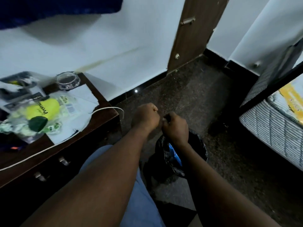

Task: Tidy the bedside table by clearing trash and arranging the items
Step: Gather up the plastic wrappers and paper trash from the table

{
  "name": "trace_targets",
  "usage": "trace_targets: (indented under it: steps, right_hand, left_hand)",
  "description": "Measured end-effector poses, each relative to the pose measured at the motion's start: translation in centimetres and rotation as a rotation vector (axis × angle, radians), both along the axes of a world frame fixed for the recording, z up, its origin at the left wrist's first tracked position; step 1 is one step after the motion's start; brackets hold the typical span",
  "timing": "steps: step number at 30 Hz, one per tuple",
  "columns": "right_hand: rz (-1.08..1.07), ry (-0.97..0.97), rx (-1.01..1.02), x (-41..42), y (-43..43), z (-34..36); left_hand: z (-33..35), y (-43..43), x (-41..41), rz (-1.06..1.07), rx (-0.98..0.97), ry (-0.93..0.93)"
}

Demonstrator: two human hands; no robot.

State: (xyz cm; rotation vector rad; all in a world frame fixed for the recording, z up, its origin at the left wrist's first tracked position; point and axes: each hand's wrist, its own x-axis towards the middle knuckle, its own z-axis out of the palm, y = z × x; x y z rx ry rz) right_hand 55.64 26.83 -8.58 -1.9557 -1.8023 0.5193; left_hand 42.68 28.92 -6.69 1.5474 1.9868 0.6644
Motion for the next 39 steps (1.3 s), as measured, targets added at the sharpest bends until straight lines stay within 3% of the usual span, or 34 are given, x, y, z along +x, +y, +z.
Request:
trace_targets:
  steps: [7, 15, 20, 27, 31, 39]
  right_hand:
    - [0.218, 0.02, 0.102, -9.3, -0.2, 6.5]
    - [0.633, 0.037, -0.033, -25.5, -1.6, 10.5]
    - [0.73, -0.03, -0.102, -32.9, -3.7, 9.0]
    - [0.711, -0.207, -0.154, -37.5, -3.1, 6.9]
    - [0.733, -0.223, -0.153, -38.9, -1.7, 5.3]
    - [0.959, -0.548, -0.117, -43.0, -1.0, 3.2]
  left_hand:
    - [5.5, -5.1, -11.1, 0.054, 0.221, 0.258]
    - [6.3, -15.0, -28.8, 0.176, 0.106, 0.383]
    - [5.5, -19.1, -36.4, 0.235, 0.072, 0.396]
    - [3.0, -18.3, -40.3, 0.382, 0.057, 0.237]
    - [2.6, -17.2, -40.9, 0.344, 0.007, 0.27]
    - [1.9, -16.2, -43.5, 0.393, -0.032, 0.327]
